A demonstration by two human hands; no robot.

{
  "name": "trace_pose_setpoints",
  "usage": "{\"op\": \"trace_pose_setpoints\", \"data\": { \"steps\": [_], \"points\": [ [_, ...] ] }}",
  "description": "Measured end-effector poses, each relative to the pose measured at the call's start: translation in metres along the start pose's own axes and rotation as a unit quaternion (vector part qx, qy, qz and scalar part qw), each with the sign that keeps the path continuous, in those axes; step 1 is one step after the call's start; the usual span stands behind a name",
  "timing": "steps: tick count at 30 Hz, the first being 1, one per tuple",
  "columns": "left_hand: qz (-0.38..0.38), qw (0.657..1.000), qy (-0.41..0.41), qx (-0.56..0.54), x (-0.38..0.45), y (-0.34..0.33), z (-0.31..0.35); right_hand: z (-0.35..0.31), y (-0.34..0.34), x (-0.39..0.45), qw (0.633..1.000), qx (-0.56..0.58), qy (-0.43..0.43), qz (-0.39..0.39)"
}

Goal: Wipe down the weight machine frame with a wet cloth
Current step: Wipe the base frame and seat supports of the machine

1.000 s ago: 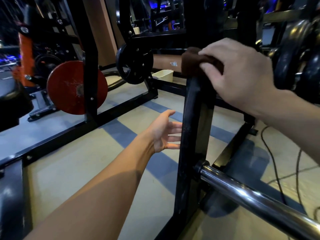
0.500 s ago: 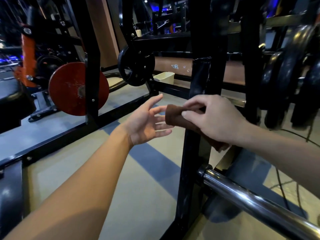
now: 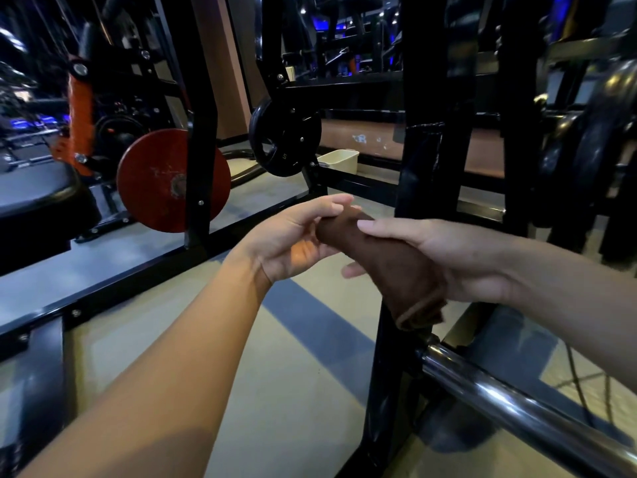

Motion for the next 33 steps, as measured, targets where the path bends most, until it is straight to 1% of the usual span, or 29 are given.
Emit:
{"op": "trace_pose_setpoints", "data": {
  "steps": [2,4,6,7,8,9,10,11,12,13,14,15,16,17,18,21,23,25,26,27,29,31,33],
  "points": [
    [-0.003,1.000,-0.005,-0.030,-0.001,-0.004,0.000,0.005,-0.009,-0.004,0.997,0.043,-0.032,-0.046],
    [0.008,0.998,-0.008,-0.060,0.001,-0.003,0.000,0.006,-0.009,-0.002,0.996,0.075,-0.028,-0.046],
    [0.015,0.997,-0.012,-0.072,0.004,-0.004,0.000,0.003,-0.002,0.001,0.998,0.067,0.001,-0.008],
    [0.015,0.997,-0.013,-0.077,0.006,-0.005,0.000,-0.001,0.004,0.001,0.999,0.037,0.029,0.026],
    [0.015,0.996,-0.014,-0.086,0.008,-0.006,0.000,-0.007,0.011,0.000,0.995,-0.017,0.067,0.066],
    [0.022,0.995,-0.010,-0.097,0.012,-0.006,-0.002,-0.016,0.020,-0.003,0.981,-0.099,0.123,0.115],
    [0.038,0.994,-0.001,-0.099,0.016,-0.006,-0.007,-0.029,0.031,-0.007,0.946,-0.195,0.193,0.172],
    [0.065,0.995,0.012,-0.081,0.021,-0.004,-0.014,-0.045,0.041,-0.014,0.888,-0.289,0.273,0.233],
    [0.098,0.994,0.023,-0.036,0.026,-0.003,-0.024,-0.060,0.051,-0.024,0.814,-0.362,0.350,0.290],
    [0.130,0.991,0.032,0.024,0.030,-0.002,-0.035,-0.072,0.056,-0.034,0.741,-0.407,0.413,0.340],
    [0.152,0.984,0.038,0.083,0.033,-0.001,-0.045,-0.082,0.061,-0.043,0.677,-0.435,0.456,0.380],
    [0.157,0.979,0.047,0.121,0.036,-0.005,-0.057,-0.086,0.066,-0.049,0.622,-0.460,0.483,0.410],
    [0.153,0.977,0.059,0.139,0.038,-0.010,-0.067,-0.088,0.069,-0.051,0.579,-0.484,0.495,0.430],
    [0.143,0.977,0.074,0.139,0.039,-0.015,-0.076,-0.085,0.072,-0.048,0.550,-0.506,0.500,0.438],
    [0.130,0.979,0.089,0.131,0.040,-0.022,-0.083,-0.081,0.073,-0.043,0.535,-0.524,0.499,0.437],
    [0.084,0.984,0.112,0.113,0.040,-0.036,-0.094,-0.050,0.056,-0.026,0.522,-0.569,0.488,0.407],
    [0.074,0.987,0.105,0.097,0.039,-0.035,-0.097,-0.019,0.035,-0.015,0.524,-0.602,0.490,0.351],
    [0.062,0.990,0.107,0.067,0.038,-0.033,-0.099,0.006,0.023,-0.008,0.536,-0.622,0.494,0.287],
    [0.062,0.990,0.115,0.049,0.038,-0.031,-0.100,0.006,0.024,-0.010,0.534,-0.619,0.505,0.276],
    [0.065,0.989,0.129,0.035,0.038,-0.029,-0.102,-0.002,0.031,-0.012,0.530,-0.609,0.516,0.284],
    [0.072,0.985,0.153,0.025,0.041,-0.025,-0.105,-0.039,0.051,-0.018,0.526,-0.569,0.532,0.342],
    [0.080,0.983,0.160,0.028,0.041,-0.025,-0.107,-0.081,0.071,-0.026,0.531,-0.525,0.523,0.411],
    [0.082,0.983,0.162,0.029,0.041,-0.026,-0.108,-0.104,0.080,-0.028,0.535,-0.503,0.508,0.450]
  ]
}}
Point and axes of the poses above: each hand's wrist, its own x-axis towards the middle knuckle, its own y-axis out of the back of the hand, z = x × y, the point moved 9 cm from there along x, towards the middle knuckle, and after that the axes turned 15 degrees about z, right-handed, at the moved point
